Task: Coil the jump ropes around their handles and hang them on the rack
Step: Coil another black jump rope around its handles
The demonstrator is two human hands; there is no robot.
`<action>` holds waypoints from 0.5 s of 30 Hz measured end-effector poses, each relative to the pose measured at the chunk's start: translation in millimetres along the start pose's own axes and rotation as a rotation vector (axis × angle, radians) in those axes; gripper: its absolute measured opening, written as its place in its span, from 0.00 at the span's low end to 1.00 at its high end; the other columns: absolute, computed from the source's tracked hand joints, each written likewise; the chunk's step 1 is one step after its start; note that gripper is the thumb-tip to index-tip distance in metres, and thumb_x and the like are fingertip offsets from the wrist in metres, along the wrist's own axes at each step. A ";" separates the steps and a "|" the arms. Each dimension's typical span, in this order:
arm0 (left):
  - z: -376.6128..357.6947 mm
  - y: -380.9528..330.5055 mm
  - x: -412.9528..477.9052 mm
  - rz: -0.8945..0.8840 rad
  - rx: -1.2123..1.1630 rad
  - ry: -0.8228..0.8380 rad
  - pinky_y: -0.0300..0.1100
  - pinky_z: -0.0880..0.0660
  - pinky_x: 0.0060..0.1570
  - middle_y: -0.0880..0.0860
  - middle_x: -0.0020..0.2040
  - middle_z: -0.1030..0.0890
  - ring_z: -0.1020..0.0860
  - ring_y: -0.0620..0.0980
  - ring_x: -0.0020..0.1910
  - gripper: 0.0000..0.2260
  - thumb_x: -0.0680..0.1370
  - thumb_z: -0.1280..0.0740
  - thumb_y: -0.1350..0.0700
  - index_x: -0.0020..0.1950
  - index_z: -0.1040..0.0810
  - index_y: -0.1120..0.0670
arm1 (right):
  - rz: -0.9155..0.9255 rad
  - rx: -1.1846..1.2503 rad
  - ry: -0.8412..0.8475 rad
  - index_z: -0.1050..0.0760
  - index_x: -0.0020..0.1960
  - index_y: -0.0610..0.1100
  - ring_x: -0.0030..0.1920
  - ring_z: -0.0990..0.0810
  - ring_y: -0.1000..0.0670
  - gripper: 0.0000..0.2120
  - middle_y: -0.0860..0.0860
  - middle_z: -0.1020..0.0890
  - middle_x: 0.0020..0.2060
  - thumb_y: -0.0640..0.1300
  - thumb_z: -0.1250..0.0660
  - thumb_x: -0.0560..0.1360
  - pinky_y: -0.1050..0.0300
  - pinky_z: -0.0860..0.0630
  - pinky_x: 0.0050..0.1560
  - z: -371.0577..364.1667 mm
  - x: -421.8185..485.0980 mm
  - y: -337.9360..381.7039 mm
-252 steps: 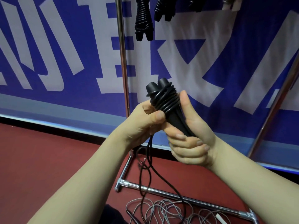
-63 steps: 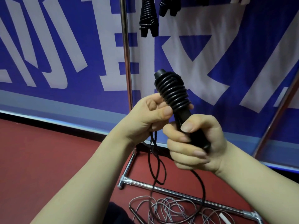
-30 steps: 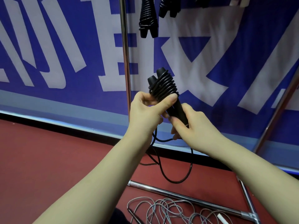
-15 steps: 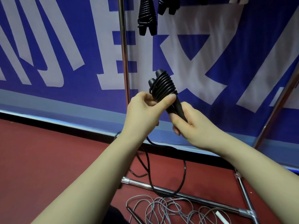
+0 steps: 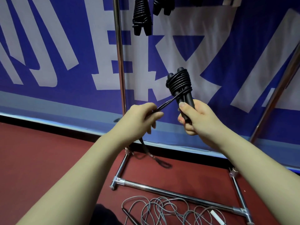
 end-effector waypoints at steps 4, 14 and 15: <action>1.1 -8.0 -2.3 0.018 -0.356 0.014 0.39 0.38 0.30 0.52 0.29 0.34 0.38 0.49 0.29 0.05 0.79 0.33 0.50 0.55 0.21 0.45 | -0.028 0.067 0.033 0.33 0.53 0.42 0.23 0.43 0.54 0.06 0.50 0.28 0.26 0.44 0.43 0.83 0.63 0.45 0.22 -4.8 -2.2 -1.0; 20.3 -5.9 -0.3 0.029 -0.226 -0.087 0.33 0.25 0.42 0.48 0.43 0.25 0.25 0.40 0.38 0.08 0.81 0.35 0.54 0.47 0.16 0.52 | -0.054 0.035 0.100 0.32 0.49 0.40 0.22 0.42 0.54 0.07 0.50 0.28 0.26 0.44 0.43 0.83 0.65 0.45 0.22 -13.5 -7.6 -2.4; 19.0 -1.4 1.2 0.064 -0.223 -0.053 0.30 0.27 0.44 0.46 0.44 0.24 0.25 0.38 0.40 0.08 0.81 0.34 0.55 0.46 0.16 0.52 | -0.053 0.022 0.106 0.32 0.50 0.41 0.22 0.42 0.54 0.07 0.50 0.28 0.26 0.44 0.43 0.83 0.65 0.45 0.23 -14.5 -8.3 -2.5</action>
Point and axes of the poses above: each hand's wrist, its own x-axis towards the middle knuckle, its own z-axis out of the back of the hand, y = z × x, the point moved 10 cm from there along x, towards the middle knuckle
